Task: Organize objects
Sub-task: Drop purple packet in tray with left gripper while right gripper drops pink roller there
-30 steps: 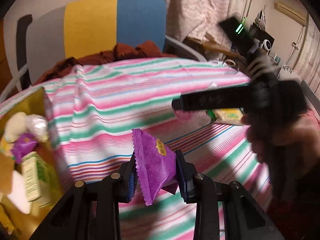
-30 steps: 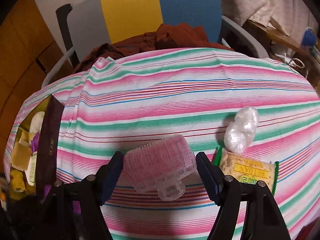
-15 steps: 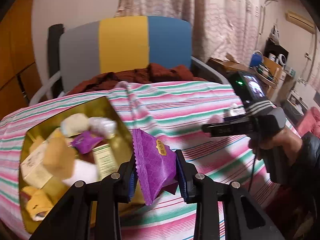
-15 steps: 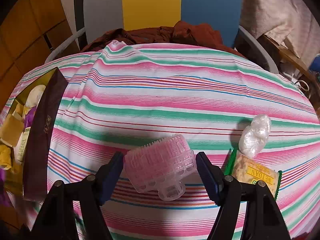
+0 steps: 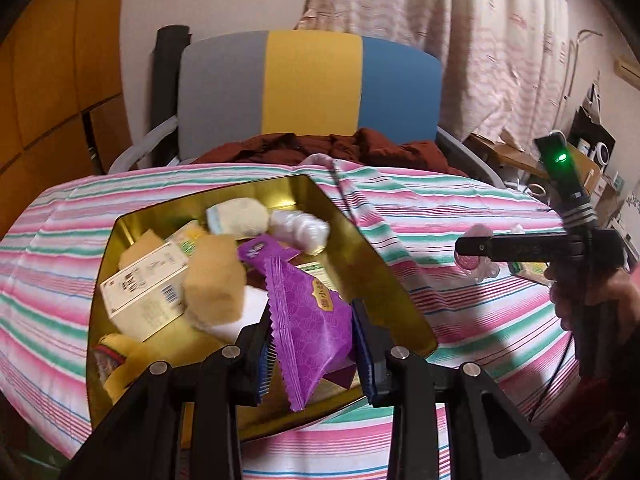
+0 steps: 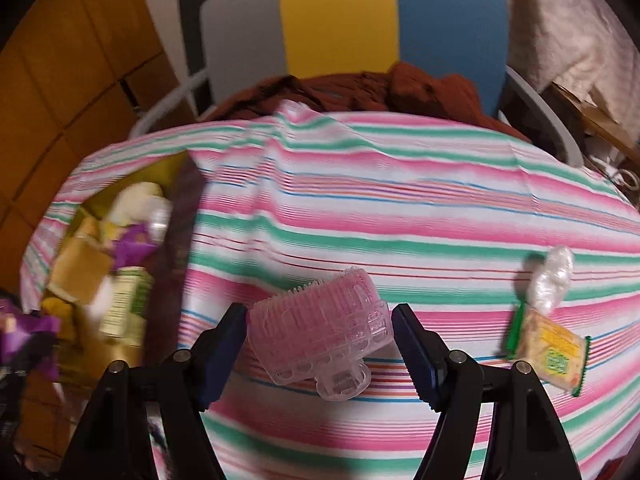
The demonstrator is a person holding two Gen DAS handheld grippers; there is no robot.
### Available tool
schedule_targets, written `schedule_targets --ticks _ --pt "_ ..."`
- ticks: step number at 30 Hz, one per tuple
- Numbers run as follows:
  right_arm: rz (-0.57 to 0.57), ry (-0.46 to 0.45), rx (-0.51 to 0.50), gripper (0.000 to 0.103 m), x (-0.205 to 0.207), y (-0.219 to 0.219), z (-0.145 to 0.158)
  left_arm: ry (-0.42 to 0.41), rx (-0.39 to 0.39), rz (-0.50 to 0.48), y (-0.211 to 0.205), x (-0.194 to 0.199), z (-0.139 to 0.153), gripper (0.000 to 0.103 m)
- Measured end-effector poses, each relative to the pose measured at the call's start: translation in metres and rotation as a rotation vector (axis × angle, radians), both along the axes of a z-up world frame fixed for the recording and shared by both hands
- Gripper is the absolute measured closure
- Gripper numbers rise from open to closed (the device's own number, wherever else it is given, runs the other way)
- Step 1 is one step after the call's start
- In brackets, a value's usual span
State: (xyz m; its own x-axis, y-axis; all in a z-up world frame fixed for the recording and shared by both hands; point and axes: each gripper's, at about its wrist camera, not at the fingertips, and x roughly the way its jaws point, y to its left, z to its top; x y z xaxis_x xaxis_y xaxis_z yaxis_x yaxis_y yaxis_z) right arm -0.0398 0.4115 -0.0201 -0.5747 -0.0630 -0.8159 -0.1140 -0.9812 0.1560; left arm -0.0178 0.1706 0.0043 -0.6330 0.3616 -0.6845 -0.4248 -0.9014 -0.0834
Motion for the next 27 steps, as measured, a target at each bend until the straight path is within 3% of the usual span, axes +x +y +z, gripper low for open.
schedule_targets --ticks 11,21,27 --pt "0.092 0.122 -0.105 0.029 0.018 -0.083 0.031 -0.007 0.031 0.063 -0.039 0.000 -0.003 0.069" --pt "0.154 0.129 -0.145 0.029 0.016 -0.129 0.031 -0.033 0.082 0.176 -0.100 -0.002 -0.008 0.069" --pt "0.173 0.135 -0.149 0.029 0.010 -0.144 0.032 -0.044 0.086 0.198 -0.114 0.001 -0.011 0.070"
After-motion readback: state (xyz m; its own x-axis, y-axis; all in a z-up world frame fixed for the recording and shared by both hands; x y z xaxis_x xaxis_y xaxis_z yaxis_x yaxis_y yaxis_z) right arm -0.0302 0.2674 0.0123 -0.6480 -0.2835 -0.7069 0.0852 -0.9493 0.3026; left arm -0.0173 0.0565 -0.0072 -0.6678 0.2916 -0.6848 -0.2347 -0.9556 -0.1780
